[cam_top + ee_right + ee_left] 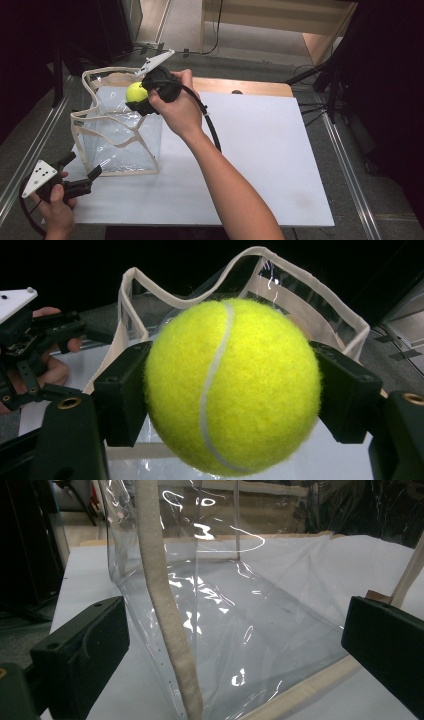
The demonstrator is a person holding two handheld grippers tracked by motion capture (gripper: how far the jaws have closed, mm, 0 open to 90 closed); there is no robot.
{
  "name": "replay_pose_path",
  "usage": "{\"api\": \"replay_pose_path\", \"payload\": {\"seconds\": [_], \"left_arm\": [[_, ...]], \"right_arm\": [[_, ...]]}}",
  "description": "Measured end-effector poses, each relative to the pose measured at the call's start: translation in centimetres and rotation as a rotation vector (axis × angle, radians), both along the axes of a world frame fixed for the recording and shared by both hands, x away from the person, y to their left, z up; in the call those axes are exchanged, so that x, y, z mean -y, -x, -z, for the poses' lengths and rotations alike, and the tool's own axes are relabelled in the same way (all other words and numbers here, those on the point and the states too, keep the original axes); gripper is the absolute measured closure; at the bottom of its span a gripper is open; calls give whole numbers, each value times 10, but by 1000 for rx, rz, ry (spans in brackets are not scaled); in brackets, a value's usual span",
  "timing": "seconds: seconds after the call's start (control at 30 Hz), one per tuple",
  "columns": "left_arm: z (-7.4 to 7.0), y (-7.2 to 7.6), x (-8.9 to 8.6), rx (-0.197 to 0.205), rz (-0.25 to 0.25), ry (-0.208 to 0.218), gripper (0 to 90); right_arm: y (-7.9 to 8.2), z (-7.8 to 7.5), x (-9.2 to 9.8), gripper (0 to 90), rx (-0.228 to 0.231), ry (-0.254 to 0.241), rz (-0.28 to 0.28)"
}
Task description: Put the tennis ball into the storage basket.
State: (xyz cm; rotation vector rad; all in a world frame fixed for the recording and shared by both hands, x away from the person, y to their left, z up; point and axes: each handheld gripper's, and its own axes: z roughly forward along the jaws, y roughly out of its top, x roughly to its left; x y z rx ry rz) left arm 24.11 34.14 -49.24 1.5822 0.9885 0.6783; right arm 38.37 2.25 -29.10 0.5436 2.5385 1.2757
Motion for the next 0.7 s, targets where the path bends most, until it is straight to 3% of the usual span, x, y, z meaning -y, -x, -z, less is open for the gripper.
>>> {"api": "replay_pose_path", "payload": {"seconds": [0.7], "left_arm": [[0, 0, 0, 3, 6, -1, 0]], "right_arm": [[-8, 15, -25, 237, -38, 18, -28]]}}
